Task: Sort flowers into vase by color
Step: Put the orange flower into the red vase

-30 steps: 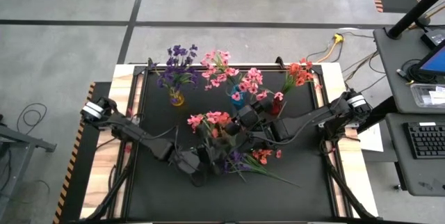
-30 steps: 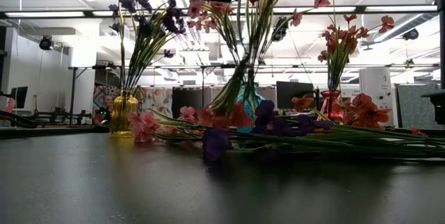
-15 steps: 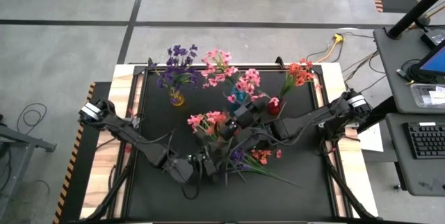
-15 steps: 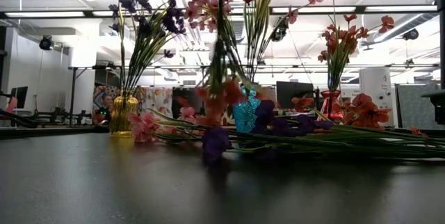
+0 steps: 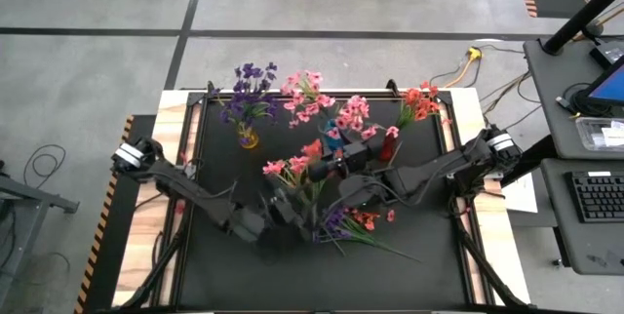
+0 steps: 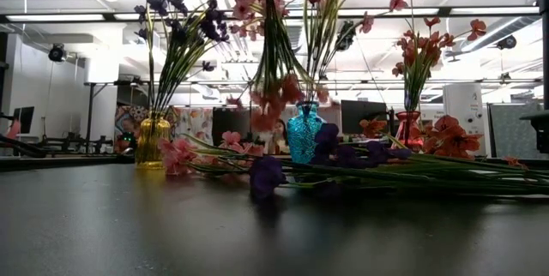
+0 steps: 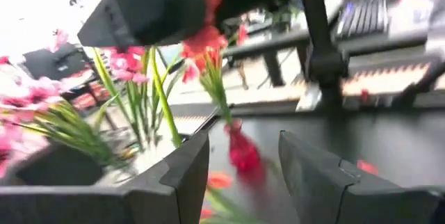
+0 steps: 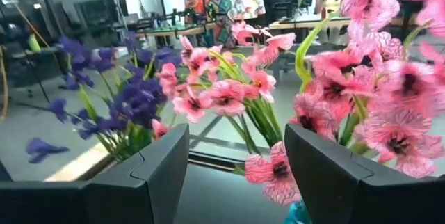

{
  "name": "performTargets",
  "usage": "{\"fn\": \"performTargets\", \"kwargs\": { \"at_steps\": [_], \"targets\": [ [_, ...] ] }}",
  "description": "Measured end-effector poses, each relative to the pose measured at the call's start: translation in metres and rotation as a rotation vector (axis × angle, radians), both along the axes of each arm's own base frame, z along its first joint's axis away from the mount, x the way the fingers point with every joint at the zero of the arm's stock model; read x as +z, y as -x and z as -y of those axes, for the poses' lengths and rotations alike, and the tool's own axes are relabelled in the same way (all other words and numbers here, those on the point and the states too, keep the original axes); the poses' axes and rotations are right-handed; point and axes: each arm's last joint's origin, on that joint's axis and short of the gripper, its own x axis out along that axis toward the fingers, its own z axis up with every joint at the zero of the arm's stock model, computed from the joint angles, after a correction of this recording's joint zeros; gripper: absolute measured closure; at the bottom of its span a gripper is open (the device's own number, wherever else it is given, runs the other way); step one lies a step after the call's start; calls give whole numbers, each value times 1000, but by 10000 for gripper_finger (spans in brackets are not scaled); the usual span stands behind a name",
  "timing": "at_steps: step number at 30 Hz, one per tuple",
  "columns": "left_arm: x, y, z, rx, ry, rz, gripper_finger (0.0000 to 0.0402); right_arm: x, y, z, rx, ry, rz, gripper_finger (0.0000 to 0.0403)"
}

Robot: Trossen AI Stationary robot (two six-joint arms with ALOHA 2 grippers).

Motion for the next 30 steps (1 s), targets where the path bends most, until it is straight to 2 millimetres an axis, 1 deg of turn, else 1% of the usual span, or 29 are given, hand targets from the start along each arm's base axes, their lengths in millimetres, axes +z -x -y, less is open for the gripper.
{"fn": "performTargets", "kwargs": {
  "at_steps": [3,6,9,11,13,16,18,21,26,30],
  "targets": [
    [0,1,-12,-54,60,136,242,2,0,-1,3,-7,25,174],
    [1,6,-20,-148,95,273,242,2,0,-1,3,-8,27,174],
    [-1,9,-26,-232,93,348,242,2,0,-1,3,-4,20,174],
    [0,9,-32,-237,101,383,242,2,0,-1,3,-4,19,174],
    [-2,8,-37,-226,105,383,242,2,0,-1,3,-4,19,174],
    [-2,5,-41,-270,86,385,242,2,0,-1,4,-4,18,174],
    [1,3,-43,-287,80,395,242,2,0,-1,4,-4,18,174],
    [5,-1,-48,-269,78,396,242,2,0,-1,3,-3,18,174],
    [9,-7,-53,-280,66,398,243,2,0,-1,6,1,8,174],
    [8,-11,-53,-276,63,394,254,2,-1,-1,20,2,-2,174]
  ]
}}
